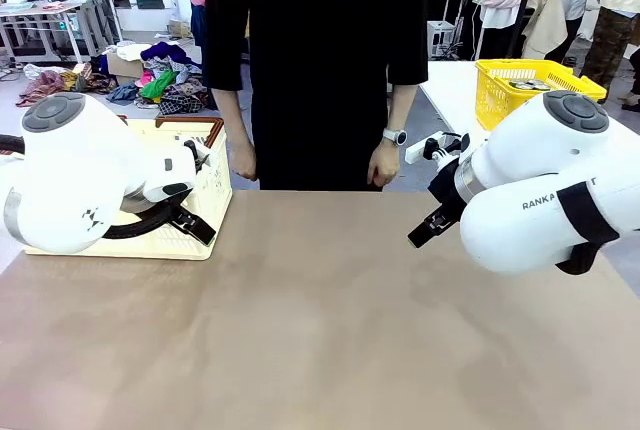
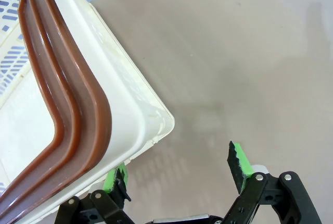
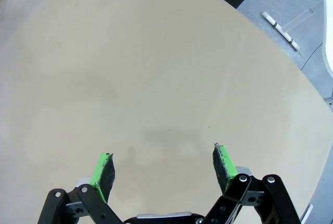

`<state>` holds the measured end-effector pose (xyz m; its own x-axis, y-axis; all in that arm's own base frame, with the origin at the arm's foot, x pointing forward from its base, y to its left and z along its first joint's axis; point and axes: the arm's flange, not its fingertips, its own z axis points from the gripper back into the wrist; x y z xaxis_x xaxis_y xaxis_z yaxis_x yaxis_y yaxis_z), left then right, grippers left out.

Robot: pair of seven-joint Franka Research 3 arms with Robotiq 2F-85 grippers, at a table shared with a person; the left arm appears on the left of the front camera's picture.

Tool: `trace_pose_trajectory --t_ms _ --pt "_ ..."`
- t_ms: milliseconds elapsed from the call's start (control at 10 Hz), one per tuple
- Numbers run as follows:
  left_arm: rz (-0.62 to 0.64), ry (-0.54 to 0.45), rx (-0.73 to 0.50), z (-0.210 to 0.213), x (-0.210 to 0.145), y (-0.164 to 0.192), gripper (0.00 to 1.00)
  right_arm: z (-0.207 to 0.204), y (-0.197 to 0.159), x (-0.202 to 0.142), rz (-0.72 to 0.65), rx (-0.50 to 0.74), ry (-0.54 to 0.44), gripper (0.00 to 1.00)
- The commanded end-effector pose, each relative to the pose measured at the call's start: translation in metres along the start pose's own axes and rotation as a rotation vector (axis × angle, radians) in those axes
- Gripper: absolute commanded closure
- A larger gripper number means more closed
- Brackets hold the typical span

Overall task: Place the drinks into the Shopping basket.
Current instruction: Pick up one drink and place it into the Shopping basket.

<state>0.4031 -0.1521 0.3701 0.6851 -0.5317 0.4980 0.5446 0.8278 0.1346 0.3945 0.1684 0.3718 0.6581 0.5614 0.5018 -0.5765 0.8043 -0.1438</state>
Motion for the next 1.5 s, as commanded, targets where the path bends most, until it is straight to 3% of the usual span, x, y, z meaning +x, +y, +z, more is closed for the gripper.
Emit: trace_pose_trajectory --t_ms 0,600,700,800,900,1000,1100,1200,1400 --pt "0.000 -0.002 0.000 0.000 0.000 0.000 0.00 0.000 0.000 0.000 -0.001 0.000 -0.001 0.00" --pt "0.000 0.000 0.000 0.000 0.000 0.000 0.00 0.000 0.000 0.000 0.000 0.000 0.000 0.00" --pt "0.088 0.094 -0.220 0.022 0.004 -0.008 0.00 0.018 -0.012 -0.006 -0.134 0.207 0.103 0.00" --pt "0.267 0.291 -0.340 0.041 0.007 -0.012 0.00 0.041 -0.028 -0.008 -0.339 0.393 0.226 0.00" --pt "0.301 0.302 -0.603 0.061 0.006 -0.007 0.00 0.067 -0.045 -0.019 -0.453 0.601 0.220 0.00" --pt "0.364 0.302 -0.760 0.081 0.009 0.002 0.00 0.094 -0.067 -0.034 -0.522 0.782 0.182 0.00" --pt "0.412 0.261 -0.896 0.103 0.006 0.021 0.00 0.122 -0.094 -0.053 -0.576 0.955 0.099 0.00" --pt "0.538 0.092 -0.976 0.140 -0.005 0.064 0.00 0.154 -0.133 -0.087 -0.697 1.008 -0.044 0.00" --pt "0.818 -0.220 -0.981 0.191 -0.062 0.159 0.00 0.193 -0.199 -0.174 -0.926 1.022 -0.267 0.00"
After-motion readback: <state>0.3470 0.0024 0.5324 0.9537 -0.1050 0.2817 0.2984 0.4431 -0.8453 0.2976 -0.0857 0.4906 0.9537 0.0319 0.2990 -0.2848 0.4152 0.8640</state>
